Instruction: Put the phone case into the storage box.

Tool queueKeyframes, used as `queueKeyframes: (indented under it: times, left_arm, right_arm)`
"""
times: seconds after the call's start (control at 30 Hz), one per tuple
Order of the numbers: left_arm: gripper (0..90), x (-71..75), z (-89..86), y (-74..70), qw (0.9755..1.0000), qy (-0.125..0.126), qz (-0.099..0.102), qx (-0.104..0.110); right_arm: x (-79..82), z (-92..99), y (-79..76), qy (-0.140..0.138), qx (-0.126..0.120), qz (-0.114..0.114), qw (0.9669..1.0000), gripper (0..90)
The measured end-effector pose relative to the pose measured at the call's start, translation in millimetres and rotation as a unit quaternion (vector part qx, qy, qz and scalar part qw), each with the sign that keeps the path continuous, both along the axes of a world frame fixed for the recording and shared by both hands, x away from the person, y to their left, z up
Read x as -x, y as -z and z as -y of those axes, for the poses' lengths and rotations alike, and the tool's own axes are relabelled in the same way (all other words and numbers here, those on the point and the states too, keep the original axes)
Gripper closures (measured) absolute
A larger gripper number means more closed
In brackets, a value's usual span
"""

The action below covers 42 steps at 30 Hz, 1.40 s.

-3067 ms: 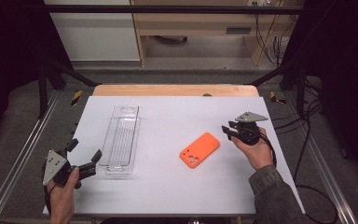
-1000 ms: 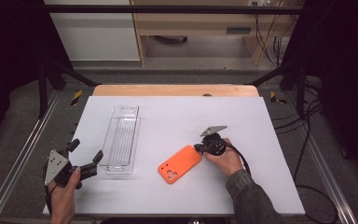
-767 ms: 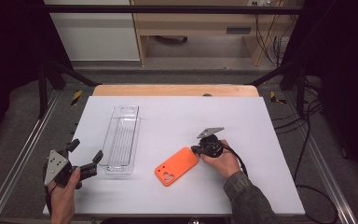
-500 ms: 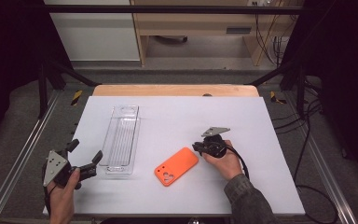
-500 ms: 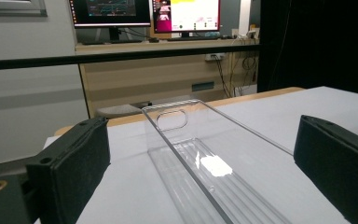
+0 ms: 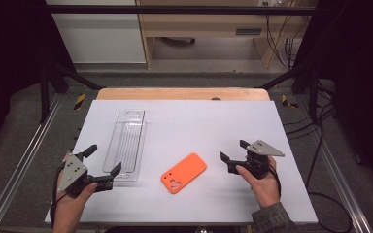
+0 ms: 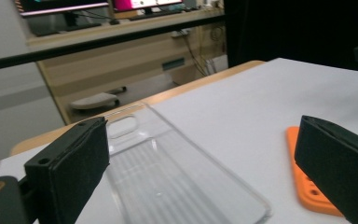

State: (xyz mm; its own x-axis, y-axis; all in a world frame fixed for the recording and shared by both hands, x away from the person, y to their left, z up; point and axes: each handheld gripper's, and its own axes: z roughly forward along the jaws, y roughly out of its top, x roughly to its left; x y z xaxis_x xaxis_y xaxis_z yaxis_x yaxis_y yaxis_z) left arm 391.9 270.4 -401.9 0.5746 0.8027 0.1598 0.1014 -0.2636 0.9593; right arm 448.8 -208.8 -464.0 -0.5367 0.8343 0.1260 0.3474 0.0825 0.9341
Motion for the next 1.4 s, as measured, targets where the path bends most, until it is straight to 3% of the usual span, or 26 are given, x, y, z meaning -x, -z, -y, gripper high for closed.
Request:
queueKeyframes:
  times: [0.1,0.2,0.37,0.5,0.67,0.77,0.83,1.0,1.13,1.23,1.4]
  left_arm:
    - [2.9,-0.5,18.0,-4.8,0.9994,0.019,-0.028,-0.003]
    - [3.0,-2.6,35.3,-7.8,0.9978,0.039,-0.050,-0.021]
    - [3.7,-5.1,62.2,-8.1,0.9942,0.060,-0.082,-0.036]
    - [3.7,-9.0,84.8,-1.0,0.9895,0.079,-0.109,-0.052]
    - [3.3,-17.8,110.0,17.3,0.9808,0.101,-0.151,-0.071]
    - [3.4,-24.1,119.4,29.4,0.9770,0.099,-0.171,-0.080]
    - [3.5,-28.0,125.0,38.5,0.9732,0.104,-0.187,-0.084]
    - [3.8,-31.0,135.3,55.1,0.9670,0.108,-0.208,-0.100]
    - [3.5,-33.2,141.8,66.4,0.9638,0.103,-0.218,-0.113]
    - [3.7,-35.4,145.3,75.3,0.9595,0.103,-0.230,-0.126]
    - [4.0,-38.4,148.0,83.2,0.9553,0.103,-0.245,-0.130]
  right_arm:
    - [11.8,10.3,1.6,0.005,-0.008,0.022,0.9997,6.6]
    - [20.8,16.2,5.4,0.012,-0.023,0.045,0.9986,6.4]
    - [26.1,19.9,10.0,0.018,-0.015,0.059,0.9980,6.2]
    - [27.2,21.9,14.0,0.017,-0.028,0.057,0.9979,6.0]
    - [27.1,21.4,16.8,0.013,-0.029,0.052,0.9981,5.8]
    - [27.0,22.1,17.0,0.013,-0.032,0.052,0.9980,5.4]
    - [26.8,22.9,17.6,0.013,-0.035,0.052,0.9979,5.1]
    - [26.2,23.5,19.2,0.011,-0.039,0.046,0.9981,5.0]
    - [26.0,23.9,19.7,0.010,-0.042,0.045,0.9981,5.0]
    - [26.2,23.8,19.8,0.009,-0.044,0.044,0.9980,5.0]
    - [25.8,22.1,20.5,0.006,-0.042,0.041,0.9983,5.0]
